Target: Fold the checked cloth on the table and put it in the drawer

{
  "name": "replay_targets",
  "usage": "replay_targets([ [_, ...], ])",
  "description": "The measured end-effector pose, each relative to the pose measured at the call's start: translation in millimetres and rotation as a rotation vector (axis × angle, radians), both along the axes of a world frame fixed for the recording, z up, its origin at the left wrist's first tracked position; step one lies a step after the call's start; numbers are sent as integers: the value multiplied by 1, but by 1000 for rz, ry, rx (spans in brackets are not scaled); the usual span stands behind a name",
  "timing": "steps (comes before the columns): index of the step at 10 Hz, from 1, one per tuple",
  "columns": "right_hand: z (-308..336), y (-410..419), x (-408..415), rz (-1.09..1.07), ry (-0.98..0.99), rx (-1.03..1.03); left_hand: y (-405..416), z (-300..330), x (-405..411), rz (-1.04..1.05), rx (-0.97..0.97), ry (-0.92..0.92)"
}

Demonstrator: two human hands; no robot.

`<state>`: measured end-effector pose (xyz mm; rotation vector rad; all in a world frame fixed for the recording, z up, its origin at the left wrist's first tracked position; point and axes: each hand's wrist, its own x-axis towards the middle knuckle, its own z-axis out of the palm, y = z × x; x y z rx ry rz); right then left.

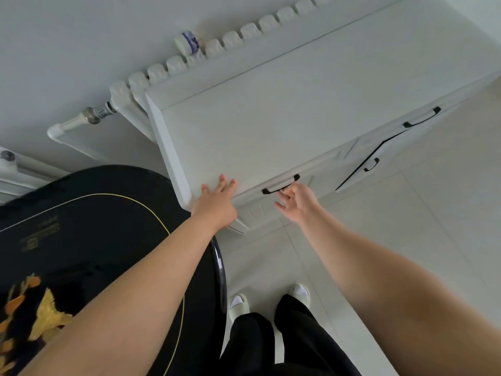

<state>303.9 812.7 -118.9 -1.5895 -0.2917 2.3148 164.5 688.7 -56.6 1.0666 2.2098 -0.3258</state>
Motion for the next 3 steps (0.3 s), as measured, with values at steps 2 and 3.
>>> replay_targets([
  [2,5,4,12,203,11,68,-6,1,4,15,37,1],
  [3,7,4,13,354,-65,98,-7,4,6,40,44,-14],
])
